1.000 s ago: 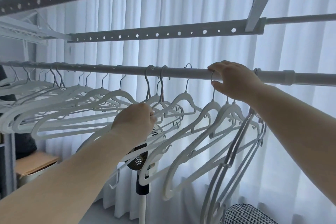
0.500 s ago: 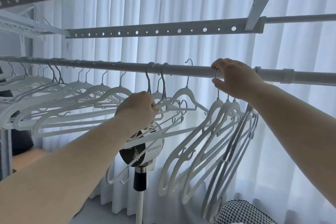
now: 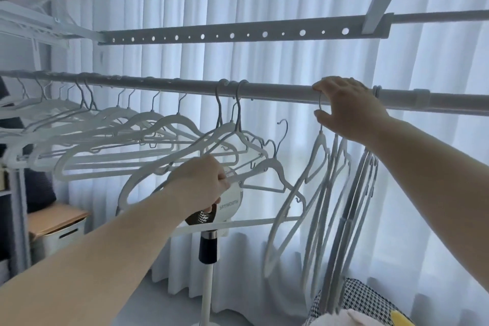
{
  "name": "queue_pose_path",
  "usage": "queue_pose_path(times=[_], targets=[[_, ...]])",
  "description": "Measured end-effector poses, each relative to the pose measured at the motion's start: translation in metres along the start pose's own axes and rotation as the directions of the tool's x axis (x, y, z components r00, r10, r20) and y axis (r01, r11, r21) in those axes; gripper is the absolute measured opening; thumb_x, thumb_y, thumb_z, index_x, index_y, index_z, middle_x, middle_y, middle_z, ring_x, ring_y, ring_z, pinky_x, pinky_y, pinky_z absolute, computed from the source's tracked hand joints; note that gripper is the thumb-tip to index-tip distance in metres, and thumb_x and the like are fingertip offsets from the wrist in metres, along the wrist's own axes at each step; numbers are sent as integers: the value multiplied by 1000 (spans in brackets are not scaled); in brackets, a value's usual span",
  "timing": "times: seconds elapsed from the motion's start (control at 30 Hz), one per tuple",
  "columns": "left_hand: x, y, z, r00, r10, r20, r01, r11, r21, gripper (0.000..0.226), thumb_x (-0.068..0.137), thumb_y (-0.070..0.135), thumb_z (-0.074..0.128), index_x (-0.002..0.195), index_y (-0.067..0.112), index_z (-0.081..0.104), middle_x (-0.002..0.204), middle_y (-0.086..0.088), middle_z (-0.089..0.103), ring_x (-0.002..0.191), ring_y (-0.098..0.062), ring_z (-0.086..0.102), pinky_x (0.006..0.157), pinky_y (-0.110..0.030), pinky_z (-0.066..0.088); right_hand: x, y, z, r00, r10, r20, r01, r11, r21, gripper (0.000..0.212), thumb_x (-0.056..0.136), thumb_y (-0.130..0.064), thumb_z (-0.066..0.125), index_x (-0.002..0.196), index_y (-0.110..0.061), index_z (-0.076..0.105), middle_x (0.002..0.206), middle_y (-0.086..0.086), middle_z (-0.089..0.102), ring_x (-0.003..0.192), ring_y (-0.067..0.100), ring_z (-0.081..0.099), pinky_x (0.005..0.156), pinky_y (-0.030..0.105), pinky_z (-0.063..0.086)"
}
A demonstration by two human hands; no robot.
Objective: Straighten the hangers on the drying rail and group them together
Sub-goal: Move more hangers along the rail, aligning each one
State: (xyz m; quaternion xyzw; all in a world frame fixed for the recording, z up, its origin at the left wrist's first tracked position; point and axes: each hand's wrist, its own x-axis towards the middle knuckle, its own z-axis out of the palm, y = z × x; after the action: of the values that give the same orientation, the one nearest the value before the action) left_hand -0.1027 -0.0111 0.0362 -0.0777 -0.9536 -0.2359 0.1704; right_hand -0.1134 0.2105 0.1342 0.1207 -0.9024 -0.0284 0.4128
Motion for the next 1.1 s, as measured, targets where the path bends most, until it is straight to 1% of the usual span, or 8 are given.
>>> queue_pose_path(times=[0.23, 0.4, 0.6, 0.73, 0.8, 0.93, 1.03, 1.1], targets=[[-49, -36, -33, 1000, -3, -17, 2, 999, -38, 24, 86, 27, 54, 64, 22, 64, 56, 6, 69, 29, 0, 51, 46, -17, 38, -24, -32, -29, 995, -88, -51, 88, 996, -3, 45, 88, -22, 50, 132, -14, 42, 138, 7, 47, 130, 25, 35, 106, 36, 26], [-103, -76, -66, 999, -20, -26, 18, 996, -89, 24, 84, 32, 56, 61, 29, 62, 52, 15, 67, 32, -3, 54, 50, -20, 40, -29, -92, -39, 964, -130, 234, 91, 981, 169, 48, 87, -26, 56, 132, -20, 43, 136, 4, 51, 121, 23, 49, 95, 30, 38], [-175, -147, -111, 997, -62, 42, 65, 995, -71, 26, 84, 26, 59, 58, 31, 62, 49, 19, 66, 35, -2, 55, 51, -22, 43, -38, -177, -44, 903, -199, 382, -45, 838, 544, 27, 87, -18, 57, 113, -14, 62, 91, 2, 69, 67, 10, 60, 61, 13, 48], [-220, -195, -134, 995, -74, 72, 82, 990, -111, 24, 83, 23, 62, 60, 30, 65, 51, 15, 67, 36, -3, 54, 51, -19, 44, -52, -238, -57, 787, -304, 537, -42, 841, 539, 24, 90, -18, 52, 105, -4, 64, 84, -2, 65, 63, 6, 60, 57, 12, 50], [-241, -214, -145, 995, -74, 72, 84, 987, -140, 28, 82, 24, 63, 55, 34, 66, 51, 15, 67, 38, -3, 54, 51, -19, 42, -59, -265, -62, 760, -344, 552, -28, 830, 556, 21, 89, -18, 52, 85, -5, 67, 78, -1, 67, 58, 4, 62, 51, 11, 51], [-269, -245, -158, 990, -134, -31, 130, 985, -117, 24, 79, 28, 66, 59, 42, 66, 65, 11, 70, 65, -6, 62, 60, -23, 43, -73, -303, -68, 794, -316, 519, -81, 791, 606, 30, 86, -20, 57, 55, -21, 61, 43, -13, 62, 40, -3, 55, 38, 7, 41], [-281, -260, -158, 952, -225, -207, 214, 974, -74, 23, 80, 26, 66, 103, 29, 65, 103, 9, 61, 96, -12, 53, 75, -26, 35, -85, -327, -74, 792, -311, 525, -111, 772, 626, 34, 83, -20, 58, 49, -22, 59, 34, -14, 57, 32, -2, 49, 35, 9, 39], [-289, -268, -155, 927, -221, -304, 207, 975, -79, 31, 80, 21, 65, 111, 18, 62, 114, -1, 58, 107, -19, 49, 79, -26, 33, -90, -344, -76, 778, -298, 552, -181, 736, 652, 33, 85, -17, 58, 52, -17, 58, 32, -12, 56, 29, -1, 47, 36, 12, 42]])
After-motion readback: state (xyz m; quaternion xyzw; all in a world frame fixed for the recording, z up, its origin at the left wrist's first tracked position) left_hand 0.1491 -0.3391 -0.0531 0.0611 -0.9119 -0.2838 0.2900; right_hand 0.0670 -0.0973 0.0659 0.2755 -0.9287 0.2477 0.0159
